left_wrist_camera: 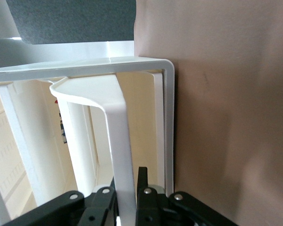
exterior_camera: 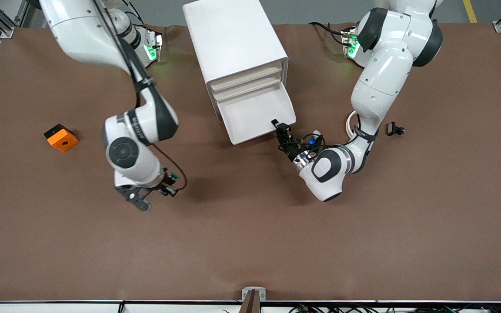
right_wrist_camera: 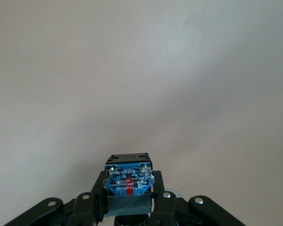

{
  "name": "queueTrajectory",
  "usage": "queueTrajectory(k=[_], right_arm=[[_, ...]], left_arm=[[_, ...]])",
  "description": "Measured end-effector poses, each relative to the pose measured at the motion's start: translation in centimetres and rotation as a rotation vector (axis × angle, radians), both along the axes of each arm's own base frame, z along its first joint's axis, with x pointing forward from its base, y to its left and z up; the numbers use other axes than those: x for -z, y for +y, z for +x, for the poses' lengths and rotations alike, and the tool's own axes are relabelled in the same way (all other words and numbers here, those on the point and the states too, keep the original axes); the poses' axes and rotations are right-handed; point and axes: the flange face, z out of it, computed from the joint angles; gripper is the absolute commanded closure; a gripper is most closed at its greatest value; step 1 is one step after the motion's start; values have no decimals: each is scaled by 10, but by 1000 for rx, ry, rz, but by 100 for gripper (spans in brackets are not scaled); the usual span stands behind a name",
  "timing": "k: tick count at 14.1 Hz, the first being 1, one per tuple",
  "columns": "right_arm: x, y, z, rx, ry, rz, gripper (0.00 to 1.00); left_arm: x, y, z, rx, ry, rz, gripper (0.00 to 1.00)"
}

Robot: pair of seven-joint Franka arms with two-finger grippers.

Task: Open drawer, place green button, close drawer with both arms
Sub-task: 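Pull the drawer open with the left gripper while the right gripper carries the button, then lower the held button into the open drawer with the right gripper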

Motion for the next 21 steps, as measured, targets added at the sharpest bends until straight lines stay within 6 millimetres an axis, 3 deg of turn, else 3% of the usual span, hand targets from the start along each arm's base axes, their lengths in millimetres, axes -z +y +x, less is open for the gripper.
queueTrajectory(k=[5,10,12,14,15,21], right_arm=[[-16,75,-39,118,-26,14,100],[-28,157,-95,214,-43,34,100],[-34,186,-117,248,-52,47,100],[-38,207,-134,277,-57,56,100],[-38,215,-142,290,-57,58,100],[-29,260,-194,353,-48,47,100]], left_arm=[[-7,20,21,-45,-25,-7,82],[-11,34,35,-78,-44,-9,80],[-11,34,36,-81,-47,-8,36],[-11,34,36,-81,-47,-8,4],[-11,34,36,-81,-48,-9,0],[-20,39,47,-87,-92,-47,0]])
